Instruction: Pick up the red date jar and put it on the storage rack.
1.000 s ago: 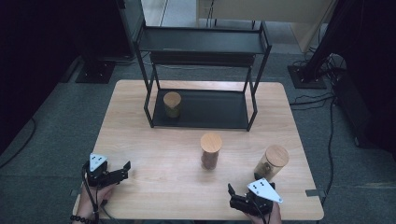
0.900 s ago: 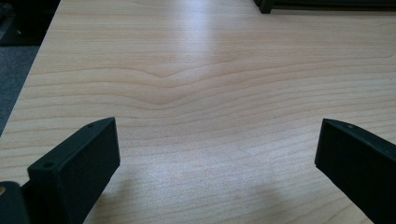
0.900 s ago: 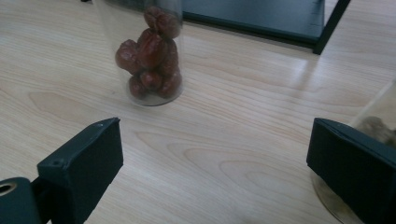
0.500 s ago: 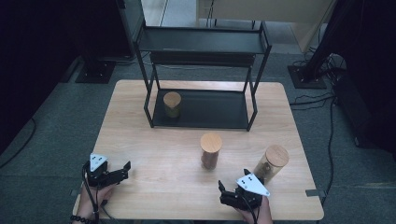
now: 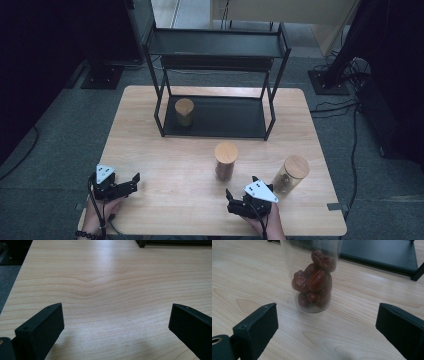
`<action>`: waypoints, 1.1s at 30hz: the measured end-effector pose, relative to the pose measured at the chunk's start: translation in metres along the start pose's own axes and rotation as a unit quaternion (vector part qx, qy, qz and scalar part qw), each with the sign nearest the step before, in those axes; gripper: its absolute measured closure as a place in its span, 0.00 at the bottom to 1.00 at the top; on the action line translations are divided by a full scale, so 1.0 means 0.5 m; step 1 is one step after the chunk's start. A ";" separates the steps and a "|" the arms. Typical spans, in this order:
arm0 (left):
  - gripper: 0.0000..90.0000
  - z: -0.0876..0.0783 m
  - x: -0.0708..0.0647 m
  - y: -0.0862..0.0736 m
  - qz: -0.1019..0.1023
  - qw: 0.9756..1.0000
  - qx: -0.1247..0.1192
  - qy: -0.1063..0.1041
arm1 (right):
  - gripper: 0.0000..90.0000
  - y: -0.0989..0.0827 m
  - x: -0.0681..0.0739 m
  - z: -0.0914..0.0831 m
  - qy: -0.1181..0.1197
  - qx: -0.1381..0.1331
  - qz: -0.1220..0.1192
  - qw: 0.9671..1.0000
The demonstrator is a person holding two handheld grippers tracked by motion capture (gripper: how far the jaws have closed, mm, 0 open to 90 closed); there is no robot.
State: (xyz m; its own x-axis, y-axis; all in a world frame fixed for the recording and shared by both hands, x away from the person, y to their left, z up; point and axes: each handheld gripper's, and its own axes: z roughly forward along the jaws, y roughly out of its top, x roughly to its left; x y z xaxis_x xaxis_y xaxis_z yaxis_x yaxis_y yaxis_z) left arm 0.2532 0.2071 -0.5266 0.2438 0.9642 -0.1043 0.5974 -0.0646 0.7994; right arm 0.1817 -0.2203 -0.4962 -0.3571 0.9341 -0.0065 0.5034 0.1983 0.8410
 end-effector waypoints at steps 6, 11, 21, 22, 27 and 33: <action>0.00 0.000 0.001 0.000 -0.002 1.000 0.000 -0.002 | 0.05 0.001 0.003 0.022 0.001 0.007 0.002 1.000; 0.00 0.000 0.001 0.000 -0.002 1.000 -0.001 -0.003 | 0.06 0.007 0.011 0.034 0.007 0.009 -0.001 1.000; 0.00 -0.001 0.001 0.000 -0.002 1.000 -0.001 -0.004 | 0.07 0.018 0.020 0.059 0.008 0.009 0.000 1.000; 0.00 -0.001 0.001 0.000 -0.002 1.000 -0.001 -0.003 | 0.07 0.019 0.021 0.063 0.008 0.010 0.000 1.000; 0.00 -0.001 0.002 0.000 -0.003 1.000 0.000 -0.003 | 0.07 0.027 0.020 0.075 0.010 0.013 -0.001 1.000; 0.00 -0.001 0.002 0.000 -0.002 1.000 0.000 -0.003 | 0.08 0.037 0.021 0.089 0.010 0.014 -0.004 1.000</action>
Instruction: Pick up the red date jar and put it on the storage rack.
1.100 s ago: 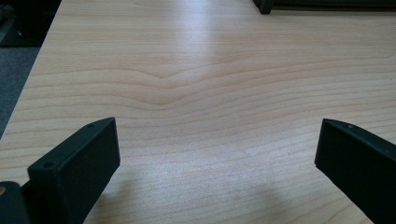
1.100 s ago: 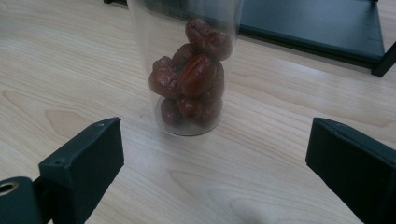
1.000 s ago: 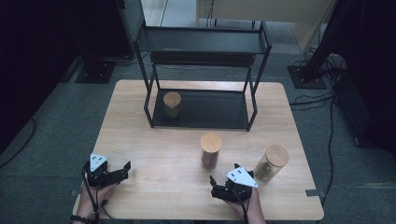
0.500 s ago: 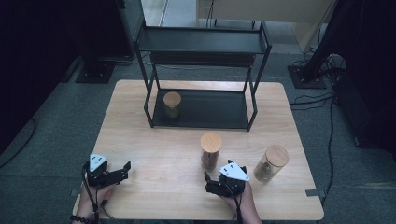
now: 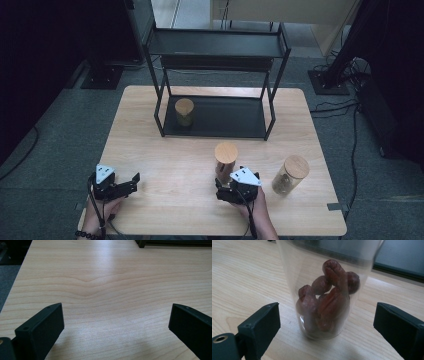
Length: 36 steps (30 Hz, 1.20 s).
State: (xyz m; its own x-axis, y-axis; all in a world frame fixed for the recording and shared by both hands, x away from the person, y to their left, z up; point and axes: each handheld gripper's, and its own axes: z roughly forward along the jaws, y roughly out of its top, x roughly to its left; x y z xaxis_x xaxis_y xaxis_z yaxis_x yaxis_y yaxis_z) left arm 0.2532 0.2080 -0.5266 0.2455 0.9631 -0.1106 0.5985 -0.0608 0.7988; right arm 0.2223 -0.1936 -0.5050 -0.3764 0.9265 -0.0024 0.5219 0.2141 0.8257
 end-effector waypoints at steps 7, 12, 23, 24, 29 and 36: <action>0.00 0.000 0.000 0.000 -0.001 1.000 0.000 0.001 | 0.08 0.008 0.004 0.014 -0.002 -0.001 -0.005 1.000; 0.00 0.000 0.000 0.000 0.000 1.000 0.001 0.001 | 0.10 0.014 0.006 0.022 -0.002 -0.010 -0.007 1.000; 0.00 0.001 -0.001 0.000 0.001 1.000 0.001 0.000 | 0.15 0.031 0.008 0.035 -0.009 -0.018 -0.008 1.000; 0.00 0.001 -0.001 0.000 0.001 1.000 0.001 0.000 | 0.16 0.031 0.008 0.036 -0.010 -0.019 -0.007 1.000; 0.00 0.001 -0.001 0.000 0.003 1.000 0.001 0.001 | 0.19 0.035 0.009 0.041 -0.016 -0.023 -0.004 1.000; 0.00 0.002 -0.002 0.000 0.004 1.000 0.002 0.003 | 0.21 0.042 0.009 0.044 -0.020 -0.027 -0.001 0.999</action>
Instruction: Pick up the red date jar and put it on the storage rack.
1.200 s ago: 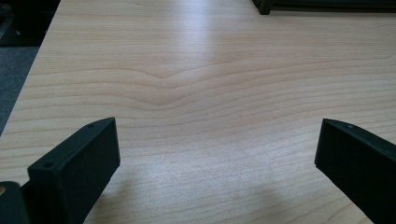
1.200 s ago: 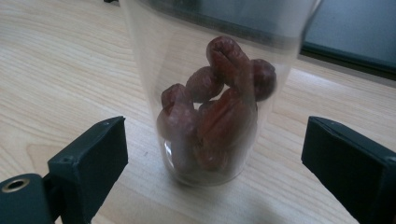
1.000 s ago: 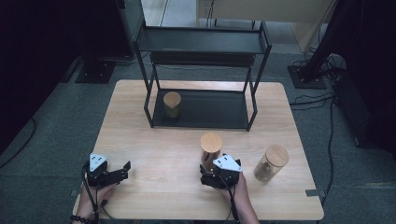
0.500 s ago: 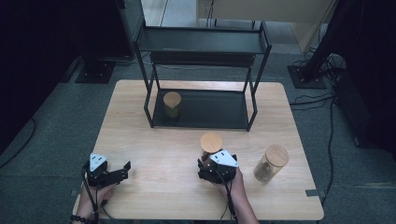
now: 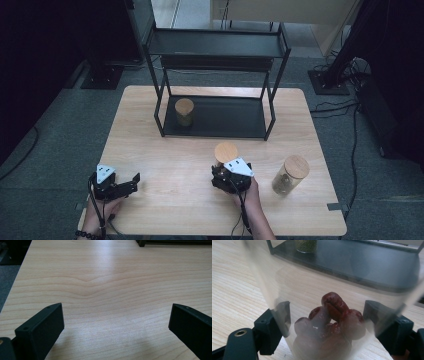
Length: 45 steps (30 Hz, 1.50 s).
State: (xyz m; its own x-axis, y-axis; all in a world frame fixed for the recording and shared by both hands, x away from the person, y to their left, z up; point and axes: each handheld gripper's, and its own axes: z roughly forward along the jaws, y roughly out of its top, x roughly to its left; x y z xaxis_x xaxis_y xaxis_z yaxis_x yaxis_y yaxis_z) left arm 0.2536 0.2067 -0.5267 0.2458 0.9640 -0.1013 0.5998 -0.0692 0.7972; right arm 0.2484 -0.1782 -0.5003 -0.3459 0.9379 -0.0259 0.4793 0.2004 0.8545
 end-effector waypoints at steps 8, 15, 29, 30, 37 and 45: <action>0.00 0.000 0.000 0.000 0.001 1.000 0.001 0.000 | 0.28 0.005 0.004 0.003 0.005 -0.002 -0.004 1.000; 0.00 0.000 -0.001 0.000 0.002 1.000 0.001 0.000 | 0.27 0.010 0.004 0.003 0.005 -0.001 -0.013 1.000; 0.00 0.001 -0.001 0.000 0.005 1.000 0.002 -0.001 | 0.28 0.033 0.004 0.008 0.004 0.006 -0.016 1.000; 0.00 0.001 -0.002 0.000 0.005 1.000 0.003 -0.001 | 0.27 0.035 0.004 0.009 0.003 0.006 -0.017 1.000; 0.00 0.001 -0.002 0.000 0.005 1.000 0.003 -0.001 | 0.28 0.053 0.002 0.013 -0.001 0.005 -0.023 1.000; 0.00 0.001 -0.001 0.000 0.004 1.000 0.002 -0.001 | 0.28 0.072 0.005 0.020 0.000 0.004 -0.029 1.000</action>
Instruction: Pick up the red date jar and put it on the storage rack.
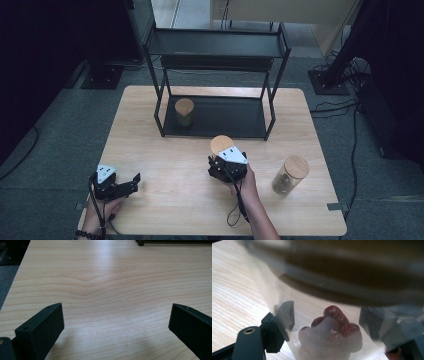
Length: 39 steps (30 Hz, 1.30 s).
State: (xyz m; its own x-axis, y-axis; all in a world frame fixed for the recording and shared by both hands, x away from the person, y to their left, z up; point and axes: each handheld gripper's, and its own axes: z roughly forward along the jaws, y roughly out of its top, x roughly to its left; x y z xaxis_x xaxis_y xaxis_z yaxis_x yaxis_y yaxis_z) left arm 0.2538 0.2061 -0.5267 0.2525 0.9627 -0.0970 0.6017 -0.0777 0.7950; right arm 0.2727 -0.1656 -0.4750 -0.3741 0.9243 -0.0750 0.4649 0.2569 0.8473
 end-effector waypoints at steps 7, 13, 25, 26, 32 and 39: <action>0.00 0.000 0.000 0.000 -0.002 1.000 -0.001 0.000 | 0.27 0.021 -0.005 0.008 0.002 -0.002 0.000 1.000; 0.00 0.000 0.001 0.000 -0.002 1.000 -0.002 -0.001 | 0.27 0.034 -0.013 0.016 -0.001 -0.002 0.002 1.000; 0.00 -0.001 0.001 -0.001 -0.002 1.000 -0.003 -0.002 | 0.27 0.054 -0.021 0.038 -0.002 0.001 0.001 1.000; 0.00 -0.001 0.001 -0.001 -0.002 1.000 -0.003 -0.002 | 0.27 0.055 -0.021 0.040 -0.001 0.001 0.002 1.000; 0.00 -0.001 0.002 -0.001 -0.003 1.000 -0.003 -0.003 | 0.27 0.064 -0.021 0.051 -0.002 0.001 0.001 1.000; 0.00 -0.002 0.002 -0.001 -0.003 1.000 -0.005 -0.004 | 0.27 0.073 -0.018 0.065 -0.002 0.001 0.001 1.000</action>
State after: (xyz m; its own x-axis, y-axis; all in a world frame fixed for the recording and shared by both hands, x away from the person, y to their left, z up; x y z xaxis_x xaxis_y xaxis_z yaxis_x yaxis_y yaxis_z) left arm 0.2532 0.2072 -0.5266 0.2540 0.9613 -0.1066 0.5964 -0.0688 0.7997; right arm 0.3190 -0.1555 -0.4604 -0.3705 0.9258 -0.0755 0.4670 0.2559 0.8464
